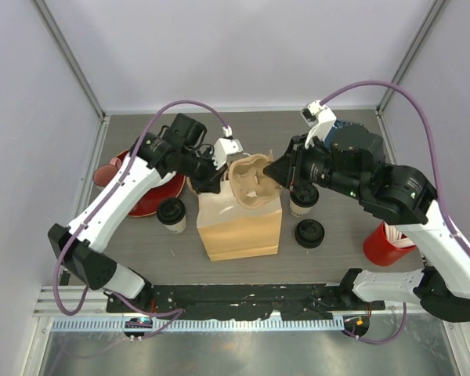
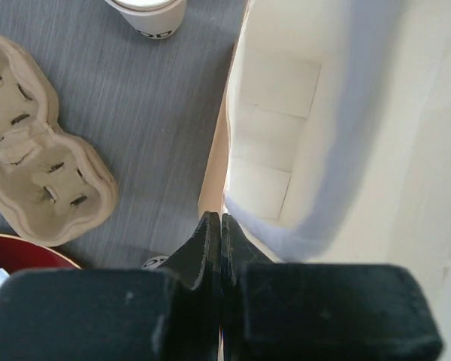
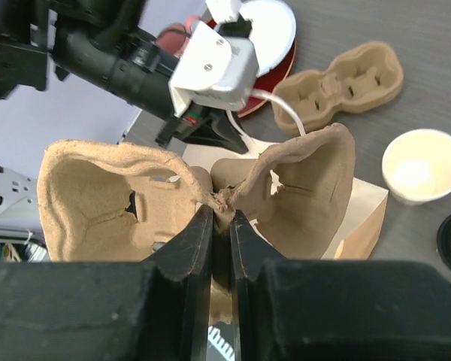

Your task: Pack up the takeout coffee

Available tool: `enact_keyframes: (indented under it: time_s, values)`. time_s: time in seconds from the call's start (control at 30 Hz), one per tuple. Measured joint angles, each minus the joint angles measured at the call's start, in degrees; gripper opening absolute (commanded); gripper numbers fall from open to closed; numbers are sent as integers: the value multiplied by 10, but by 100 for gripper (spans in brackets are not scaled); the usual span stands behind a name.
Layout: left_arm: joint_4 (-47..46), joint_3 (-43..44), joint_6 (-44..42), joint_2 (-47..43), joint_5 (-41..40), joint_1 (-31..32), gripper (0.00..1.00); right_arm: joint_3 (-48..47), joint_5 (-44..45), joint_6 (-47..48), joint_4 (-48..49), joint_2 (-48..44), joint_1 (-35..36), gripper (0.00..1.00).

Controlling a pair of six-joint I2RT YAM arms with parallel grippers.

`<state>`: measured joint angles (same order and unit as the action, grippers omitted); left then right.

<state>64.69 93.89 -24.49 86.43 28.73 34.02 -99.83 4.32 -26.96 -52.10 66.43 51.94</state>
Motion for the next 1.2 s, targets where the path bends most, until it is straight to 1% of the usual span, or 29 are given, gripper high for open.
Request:
enact_keyframes:
  time_s: [0.1, 0.23, 0.4, 0.63, 0.87, 1.0, 1.2]
  values:
    - [-6, -24, 15, -25, -2, 2, 0, 29, -5, -15, 1, 0, 9, 1]
    - [-6, -38, 42, -42, -3, 15, 0, 59, 5, -26, -1, 25, 21, 1]
    - [-10, -45, 83, -50, -17, 23, 0, 60, 27, -37, -12, 56, 33, 1]
    - [-12, -46, 136, -56, -47, 24, 0, 60, 68, -65, -71, 58, 74, 1]
    - [-12, -46, 153, -57, -45, 24, 0, 60, 125, -77, -131, 97, 99, 1]
    - [-12, -48, 156, -63, -43, 24, 0, 70, 147, -79, -125, 96, 99, 1]
    - [-16, -57, 169, -74, -43, 24, 0, 70, 178, -77, -83, 103, 99, 1]
